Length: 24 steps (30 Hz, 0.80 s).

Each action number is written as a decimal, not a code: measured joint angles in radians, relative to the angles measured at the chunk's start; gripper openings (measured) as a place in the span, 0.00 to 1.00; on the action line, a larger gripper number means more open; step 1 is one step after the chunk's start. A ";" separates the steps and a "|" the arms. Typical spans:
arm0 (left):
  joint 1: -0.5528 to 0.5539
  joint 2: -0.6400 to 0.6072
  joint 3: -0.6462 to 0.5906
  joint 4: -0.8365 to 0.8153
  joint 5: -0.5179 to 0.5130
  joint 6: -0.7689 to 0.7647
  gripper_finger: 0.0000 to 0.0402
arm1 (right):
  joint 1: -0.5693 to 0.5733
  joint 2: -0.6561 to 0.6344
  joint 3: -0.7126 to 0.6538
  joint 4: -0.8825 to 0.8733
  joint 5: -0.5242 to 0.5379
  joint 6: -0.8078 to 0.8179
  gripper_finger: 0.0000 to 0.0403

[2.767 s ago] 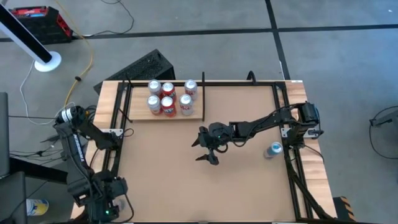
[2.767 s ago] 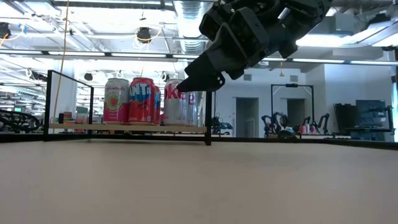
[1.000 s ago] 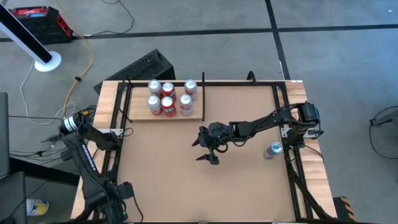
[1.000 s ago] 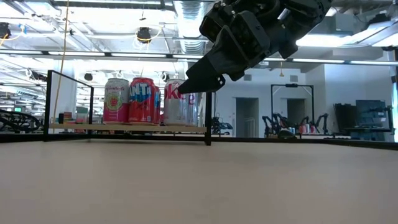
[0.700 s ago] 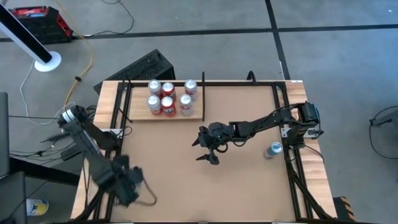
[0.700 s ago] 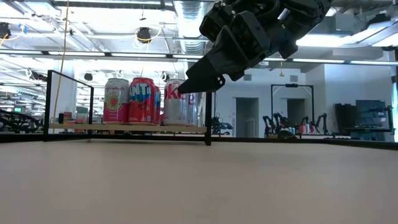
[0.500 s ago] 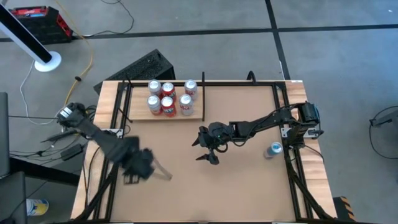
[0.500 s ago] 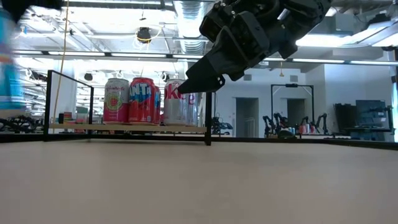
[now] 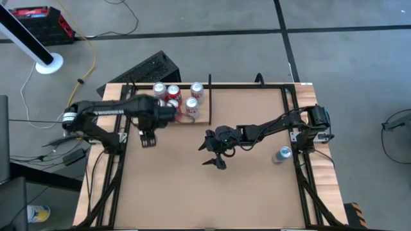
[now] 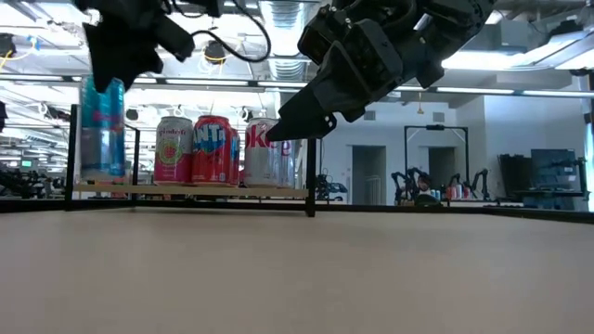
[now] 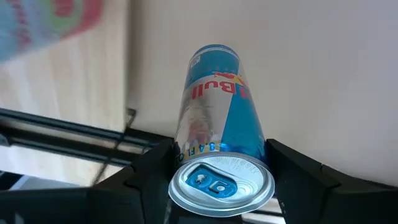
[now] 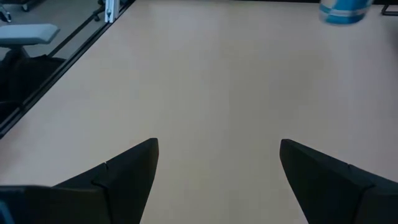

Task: Place canned beverage on shelf
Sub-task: Put the bottom blue soda can on the shelf

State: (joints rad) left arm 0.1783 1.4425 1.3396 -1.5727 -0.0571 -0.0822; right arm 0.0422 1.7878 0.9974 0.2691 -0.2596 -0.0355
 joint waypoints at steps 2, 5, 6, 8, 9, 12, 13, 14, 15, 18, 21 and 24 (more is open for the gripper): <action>0.061 0.000 0.000 0.001 -0.003 0.045 0.52 | -0.001 0.000 0.000 0.000 0.000 -0.002 0.89; 0.135 0.000 0.000 0.002 -0.032 0.122 0.52 | -0.005 0.000 0.000 0.000 0.000 -0.010 0.89; 0.156 0.000 0.000 0.002 -0.053 0.141 0.52 | -0.005 0.000 0.000 0.000 0.000 -0.014 0.89; 0.197 0.000 0.000 0.002 -0.096 0.170 0.52 | -0.005 0.000 0.000 0.000 0.000 -0.016 0.89; 0.216 0.000 0.000 0.002 -0.111 0.187 0.52 | -0.005 0.000 0.000 0.000 0.000 -0.017 0.89; 0.269 0.000 0.000 0.001 -0.142 0.222 0.52 | -0.005 0.000 0.000 0.000 0.000 -0.018 0.89; 0.285 0.000 0.000 0.001 -0.151 0.231 0.52 | -0.005 0.000 0.000 0.000 0.000 -0.018 0.89; 0.302 0.000 0.000 0.001 -0.153 0.241 0.52 | -0.005 0.000 0.000 0.000 0.000 -0.018 0.89; 0.316 0.000 0.000 0.001 -0.154 0.245 0.52 | -0.005 0.000 0.000 0.000 0.000 -0.018 0.89; 0.356 0.000 0.000 0.001 -0.161 0.261 0.52 | -0.005 0.000 0.000 0.000 0.000 -0.018 0.89; 0.386 0.000 0.000 0.002 -0.195 0.288 0.52 | -0.005 0.000 0.000 0.000 0.000 -0.018 0.89; 0.406 0.000 0.000 0.002 -0.237 0.313 0.52 | -0.005 0.000 0.000 0.000 0.000 -0.018 0.89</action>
State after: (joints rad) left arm 0.5840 1.4425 1.3396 -1.5711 -0.2944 0.2311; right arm 0.0368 1.7878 0.9974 0.2695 -0.2596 -0.0532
